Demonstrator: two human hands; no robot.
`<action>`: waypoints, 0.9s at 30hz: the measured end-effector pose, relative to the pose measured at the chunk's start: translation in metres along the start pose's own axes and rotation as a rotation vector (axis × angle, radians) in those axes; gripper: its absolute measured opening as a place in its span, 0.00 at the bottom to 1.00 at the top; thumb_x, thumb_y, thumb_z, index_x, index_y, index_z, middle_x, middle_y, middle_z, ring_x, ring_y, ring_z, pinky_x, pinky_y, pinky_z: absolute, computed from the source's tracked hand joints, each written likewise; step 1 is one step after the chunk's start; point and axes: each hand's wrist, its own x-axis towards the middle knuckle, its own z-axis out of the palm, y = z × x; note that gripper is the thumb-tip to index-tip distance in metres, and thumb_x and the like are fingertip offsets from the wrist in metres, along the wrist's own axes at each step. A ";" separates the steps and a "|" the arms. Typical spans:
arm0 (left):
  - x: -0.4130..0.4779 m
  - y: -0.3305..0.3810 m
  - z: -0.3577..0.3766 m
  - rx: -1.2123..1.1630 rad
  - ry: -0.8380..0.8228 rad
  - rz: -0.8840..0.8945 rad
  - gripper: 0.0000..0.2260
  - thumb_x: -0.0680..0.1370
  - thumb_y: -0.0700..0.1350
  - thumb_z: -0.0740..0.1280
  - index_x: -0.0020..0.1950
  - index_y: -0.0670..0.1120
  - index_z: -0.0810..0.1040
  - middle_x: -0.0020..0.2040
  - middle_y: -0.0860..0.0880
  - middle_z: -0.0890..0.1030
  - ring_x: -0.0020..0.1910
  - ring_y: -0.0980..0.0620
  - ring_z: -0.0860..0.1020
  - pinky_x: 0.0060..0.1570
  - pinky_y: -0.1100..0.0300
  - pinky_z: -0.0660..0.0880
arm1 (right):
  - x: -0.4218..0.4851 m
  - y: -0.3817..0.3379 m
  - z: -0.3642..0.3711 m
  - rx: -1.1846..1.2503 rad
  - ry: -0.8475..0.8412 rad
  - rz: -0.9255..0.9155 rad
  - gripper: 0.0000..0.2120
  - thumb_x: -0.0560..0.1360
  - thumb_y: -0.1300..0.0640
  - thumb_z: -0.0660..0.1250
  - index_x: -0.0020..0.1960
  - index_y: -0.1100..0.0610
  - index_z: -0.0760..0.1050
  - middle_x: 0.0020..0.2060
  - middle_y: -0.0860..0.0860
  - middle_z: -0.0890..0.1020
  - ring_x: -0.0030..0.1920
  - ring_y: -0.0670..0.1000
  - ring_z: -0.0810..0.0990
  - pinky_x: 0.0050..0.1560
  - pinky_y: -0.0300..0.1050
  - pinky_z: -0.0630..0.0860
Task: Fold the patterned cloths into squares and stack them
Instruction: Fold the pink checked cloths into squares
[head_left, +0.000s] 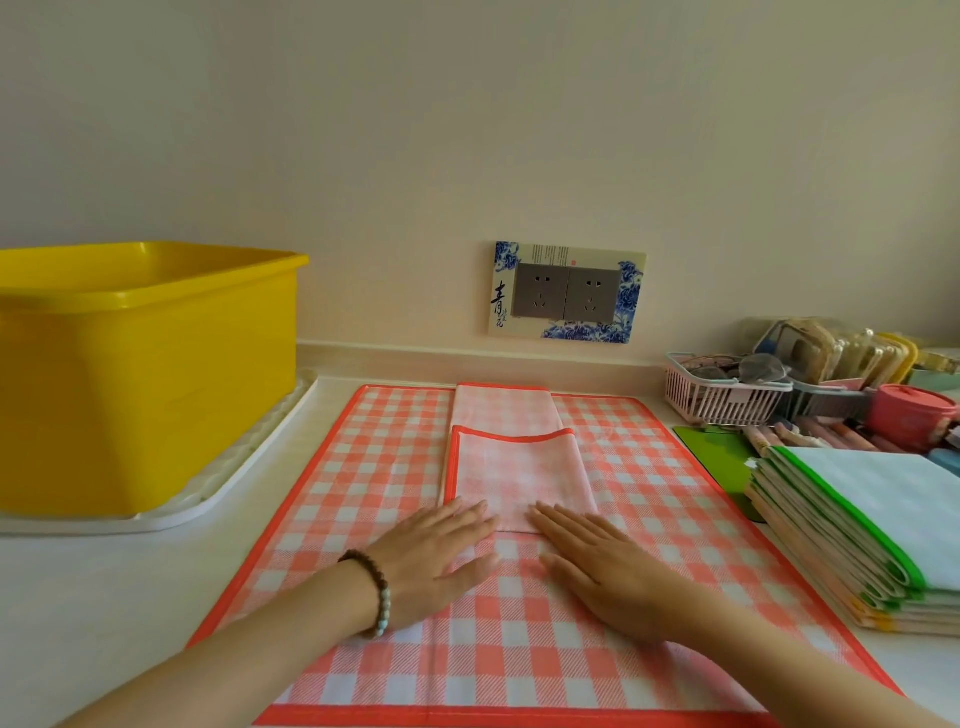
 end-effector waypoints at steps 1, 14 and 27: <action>0.000 0.000 0.000 -0.006 0.002 0.001 0.31 0.75 0.67 0.37 0.76 0.58 0.43 0.76 0.61 0.41 0.73 0.62 0.37 0.74 0.58 0.39 | -0.004 0.008 -0.001 0.001 -0.007 0.019 0.26 0.80 0.40 0.40 0.76 0.42 0.39 0.74 0.37 0.42 0.71 0.34 0.37 0.69 0.35 0.33; 0.000 -0.001 0.005 0.036 0.030 -0.031 0.34 0.75 0.69 0.45 0.76 0.56 0.41 0.73 0.62 0.38 0.74 0.61 0.39 0.71 0.61 0.41 | -0.017 0.030 -0.033 0.075 0.075 0.117 0.22 0.80 0.44 0.52 0.74 0.44 0.58 0.73 0.41 0.61 0.74 0.43 0.57 0.74 0.42 0.54; 0.006 -0.017 -0.023 -0.107 0.056 -0.235 0.33 0.78 0.64 0.54 0.77 0.50 0.50 0.77 0.54 0.51 0.75 0.54 0.49 0.73 0.56 0.50 | 0.007 0.027 -0.040 -0.174 0.122 -0.028 0.20 0.80 0.53 0.58 0.72 0.45 0.64 0.70 0.42 0.69 0.69 0.43 0.68 0.69 0.37 0.62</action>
